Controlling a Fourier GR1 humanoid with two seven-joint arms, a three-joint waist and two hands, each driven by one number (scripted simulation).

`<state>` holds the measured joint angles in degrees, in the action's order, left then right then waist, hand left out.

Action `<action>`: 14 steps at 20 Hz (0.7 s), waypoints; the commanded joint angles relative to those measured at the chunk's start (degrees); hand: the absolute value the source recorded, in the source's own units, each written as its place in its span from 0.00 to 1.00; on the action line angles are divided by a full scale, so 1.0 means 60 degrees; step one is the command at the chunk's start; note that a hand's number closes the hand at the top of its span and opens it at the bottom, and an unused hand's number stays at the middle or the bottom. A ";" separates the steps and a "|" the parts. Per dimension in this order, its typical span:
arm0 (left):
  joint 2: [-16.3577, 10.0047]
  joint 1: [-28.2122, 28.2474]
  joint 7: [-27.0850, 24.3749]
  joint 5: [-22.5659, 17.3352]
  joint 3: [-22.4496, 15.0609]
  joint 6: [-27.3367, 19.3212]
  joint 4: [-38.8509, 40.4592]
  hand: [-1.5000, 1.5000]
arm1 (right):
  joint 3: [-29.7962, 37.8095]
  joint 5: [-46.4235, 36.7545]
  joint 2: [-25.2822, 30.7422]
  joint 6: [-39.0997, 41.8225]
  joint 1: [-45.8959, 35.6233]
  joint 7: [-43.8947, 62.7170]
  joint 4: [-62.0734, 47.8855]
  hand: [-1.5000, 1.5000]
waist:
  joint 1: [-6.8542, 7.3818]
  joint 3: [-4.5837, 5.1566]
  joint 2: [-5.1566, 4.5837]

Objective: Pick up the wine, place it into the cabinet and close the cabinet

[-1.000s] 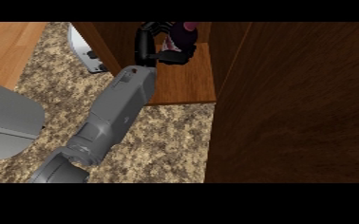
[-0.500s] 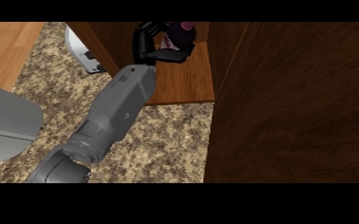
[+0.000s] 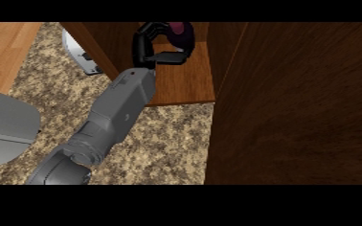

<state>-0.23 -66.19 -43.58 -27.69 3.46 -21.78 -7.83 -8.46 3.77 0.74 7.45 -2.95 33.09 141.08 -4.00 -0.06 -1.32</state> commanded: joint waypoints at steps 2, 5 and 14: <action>-0.0438 -0.0061 0.0424 0.0106 0.0050 -0.0046 0.0443 0.00 | -0.0054 0.0305 0.0044 -0.0106 0.0041 0.0593 0.0814 0.00 | -0.0056 0.0022 -0.0024; -0.0013 -0.0035 0.0035 0.0221 0.0020 -0.0664 0.0430 0.00 | 0.0047 0.0250 -0.0028 -0.0142 -0.0089 0.0365 0.0412 0.00 | 0.0008 0.0019 -0.0019; -0.0663 -0.0002 0.0433 0.0727 -0.0329 -0.0437 0.0749 0.00 | 0.0276 0.0672 0.0127 0.0026 -0.0224 0.0641 0.0538 0.00 | -0.0149 0.0021 -0.0089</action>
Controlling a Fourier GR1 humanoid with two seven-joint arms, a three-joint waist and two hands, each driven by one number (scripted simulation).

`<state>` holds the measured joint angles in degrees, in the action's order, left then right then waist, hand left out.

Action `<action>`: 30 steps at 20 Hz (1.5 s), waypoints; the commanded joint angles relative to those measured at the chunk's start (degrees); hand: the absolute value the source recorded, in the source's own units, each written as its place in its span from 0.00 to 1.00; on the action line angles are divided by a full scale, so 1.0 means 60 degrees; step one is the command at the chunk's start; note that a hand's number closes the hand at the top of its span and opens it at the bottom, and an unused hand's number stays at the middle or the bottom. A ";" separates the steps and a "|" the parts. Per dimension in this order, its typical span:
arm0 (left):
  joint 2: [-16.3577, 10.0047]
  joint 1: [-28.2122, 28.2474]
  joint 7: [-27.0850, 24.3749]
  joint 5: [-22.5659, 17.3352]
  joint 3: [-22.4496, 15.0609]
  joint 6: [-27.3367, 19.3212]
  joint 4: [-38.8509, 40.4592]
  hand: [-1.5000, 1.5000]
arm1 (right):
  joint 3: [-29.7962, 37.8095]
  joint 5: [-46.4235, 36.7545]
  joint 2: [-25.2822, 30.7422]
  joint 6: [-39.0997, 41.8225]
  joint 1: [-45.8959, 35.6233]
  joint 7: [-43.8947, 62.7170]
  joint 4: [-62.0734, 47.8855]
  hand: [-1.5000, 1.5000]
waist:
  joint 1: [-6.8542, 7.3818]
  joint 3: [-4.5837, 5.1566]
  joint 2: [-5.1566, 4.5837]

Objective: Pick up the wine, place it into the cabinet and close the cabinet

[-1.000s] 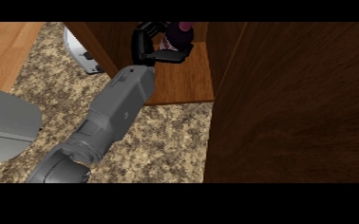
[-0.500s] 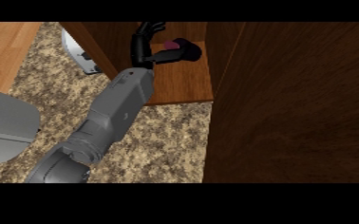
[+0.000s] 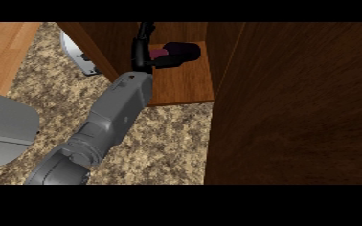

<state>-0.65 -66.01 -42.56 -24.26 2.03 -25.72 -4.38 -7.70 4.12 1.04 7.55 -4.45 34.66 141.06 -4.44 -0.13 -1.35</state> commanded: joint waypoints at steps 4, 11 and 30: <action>-0.0177 0.0320 -0.0294 0.0081 0.0063 -0.0263 0.0103 0.00 | -0.0219 0.0179 -0.0064 -0.0005 -0.0062 0.0099 0.0442 0.00 | -0.0113 0.0038 -0.0107; -0.0083 0.0649 -0.0940 -0.0017 0.0306 -0.0213 -0.0095 0.00 | -0.0071 0.0387 -0.0114 -0.0098 0.0033 0.0328 0.0566 0.00 | -0.0047 0.0037 -0.0062; 0.0109 0.0870 -0.1212 0.0001 0.0130 0.1312 -0.0168 0.00 | 0.0090 0.0660 0.0050 -0.0068 -0.0111 0.0345 0.0430 0.00 | 0.0007 0.0032 0.0041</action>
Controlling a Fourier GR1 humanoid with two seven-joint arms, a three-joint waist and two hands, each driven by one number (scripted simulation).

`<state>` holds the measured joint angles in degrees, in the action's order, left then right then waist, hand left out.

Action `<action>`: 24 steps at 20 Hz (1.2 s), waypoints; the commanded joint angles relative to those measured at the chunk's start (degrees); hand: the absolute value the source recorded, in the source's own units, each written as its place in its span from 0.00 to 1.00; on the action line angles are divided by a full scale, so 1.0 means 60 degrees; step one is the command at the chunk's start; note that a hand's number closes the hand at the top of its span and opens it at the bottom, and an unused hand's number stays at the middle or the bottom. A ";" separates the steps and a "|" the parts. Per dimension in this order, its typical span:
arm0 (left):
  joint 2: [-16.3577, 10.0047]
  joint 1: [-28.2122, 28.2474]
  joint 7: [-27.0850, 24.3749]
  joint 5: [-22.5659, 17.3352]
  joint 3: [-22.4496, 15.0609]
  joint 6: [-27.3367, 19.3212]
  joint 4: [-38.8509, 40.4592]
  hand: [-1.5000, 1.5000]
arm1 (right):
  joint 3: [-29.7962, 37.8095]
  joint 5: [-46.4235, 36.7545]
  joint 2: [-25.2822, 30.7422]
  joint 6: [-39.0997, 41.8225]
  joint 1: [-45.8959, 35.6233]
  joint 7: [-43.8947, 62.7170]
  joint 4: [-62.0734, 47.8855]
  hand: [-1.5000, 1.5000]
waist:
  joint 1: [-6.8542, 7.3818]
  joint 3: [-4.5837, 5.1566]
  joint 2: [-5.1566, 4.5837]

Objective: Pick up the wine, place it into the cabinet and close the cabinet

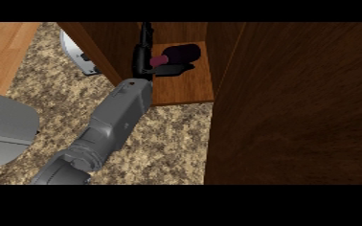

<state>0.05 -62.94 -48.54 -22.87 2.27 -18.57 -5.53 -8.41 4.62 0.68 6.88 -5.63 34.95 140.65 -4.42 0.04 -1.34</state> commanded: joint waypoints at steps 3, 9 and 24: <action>-0.0009 0.0358 -0.0206 -0.0299 0.0262 0.0620 -0.0078 0.00 | 0.0199 0.0335 0.0029 -0.0030 -0.0181 0.0220 0.0214 0.00 | 0.0151 0.0008 0.0016; -0.0008 0.0468 -0.0105 -0.0825 0.0082 0.0874 -0.0221 0.00 | 0.0053 0.0441 -0.0006 0.0214 0.0644 -0.0454 0.0108 0.00 | 0.0215 -0.0008 0.0112; -0.0009 0.2477 0.0638 -0.3212 -0.3697 -0.0123 -0.3505 0.00 | -0.0185 -0.0229 -0.0064 -0.0280 0.0177 0.0138 0.0427 0.00 | 0.0327 -0.0001 0.0230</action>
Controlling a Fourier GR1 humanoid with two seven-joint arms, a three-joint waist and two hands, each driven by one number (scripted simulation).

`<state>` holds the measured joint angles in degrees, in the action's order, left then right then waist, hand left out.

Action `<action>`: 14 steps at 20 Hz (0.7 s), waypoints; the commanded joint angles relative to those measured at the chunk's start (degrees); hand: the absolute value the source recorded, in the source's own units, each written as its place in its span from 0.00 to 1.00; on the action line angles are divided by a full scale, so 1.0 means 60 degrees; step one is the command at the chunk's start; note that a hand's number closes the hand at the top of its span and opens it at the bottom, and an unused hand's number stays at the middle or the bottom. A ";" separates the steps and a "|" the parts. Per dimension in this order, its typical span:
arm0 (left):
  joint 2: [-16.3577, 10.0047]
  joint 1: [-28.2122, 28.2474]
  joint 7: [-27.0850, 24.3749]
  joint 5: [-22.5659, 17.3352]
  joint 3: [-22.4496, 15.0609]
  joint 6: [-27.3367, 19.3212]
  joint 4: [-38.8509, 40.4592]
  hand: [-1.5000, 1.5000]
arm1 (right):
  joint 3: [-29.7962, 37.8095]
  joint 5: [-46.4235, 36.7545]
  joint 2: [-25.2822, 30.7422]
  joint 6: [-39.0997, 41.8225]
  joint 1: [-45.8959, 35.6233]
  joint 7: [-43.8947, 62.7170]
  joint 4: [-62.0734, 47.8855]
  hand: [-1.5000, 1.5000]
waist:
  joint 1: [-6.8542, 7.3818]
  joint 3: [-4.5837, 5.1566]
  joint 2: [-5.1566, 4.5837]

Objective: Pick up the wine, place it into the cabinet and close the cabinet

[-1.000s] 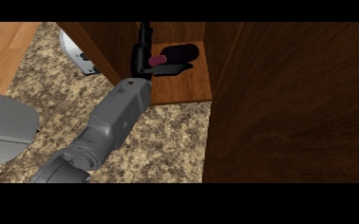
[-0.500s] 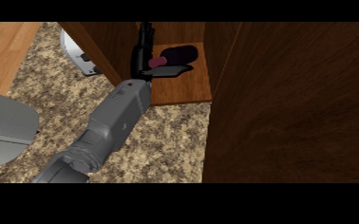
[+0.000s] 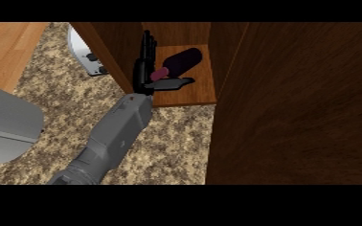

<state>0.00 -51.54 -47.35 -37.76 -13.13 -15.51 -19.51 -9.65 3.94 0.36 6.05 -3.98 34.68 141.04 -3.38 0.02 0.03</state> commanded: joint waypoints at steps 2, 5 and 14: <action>-0.0001 0.1611 0.0390 -0.1044 -0.2115 -0.1280 -0.2295 0.00 | 0.0090 0.0062 0.0024 -0.0294 -0.0551 0.0677 0.0254 0.00 | 0.0247 0.0002 0.0051; -0.0001 0.2224 0.0909 -0.1381 -0.3346 -0.2551 -0.4088 0.00 | 0.0268 -0.0014 0.0084 -0.0132 -0.0236 0.0090 0.0046 0.00 | 0.0394 -0.0005 0.0042; -0.0001 0.4549 0.1353 -0.0102 -0.4532 -0.4231 -0.7869 0.00 | 0.0058 -0.0295 0.0158 -0.0431 0.0164 0.0869 0.1157 0.00 | 0.0599 -0.0005 0.0054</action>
<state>0.00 -29.21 -41.60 -40.32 -36.82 -36.25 -57.02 -8.25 2.59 1.22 4.39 -4.14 36.40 141.87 -0.12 -0.01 0.29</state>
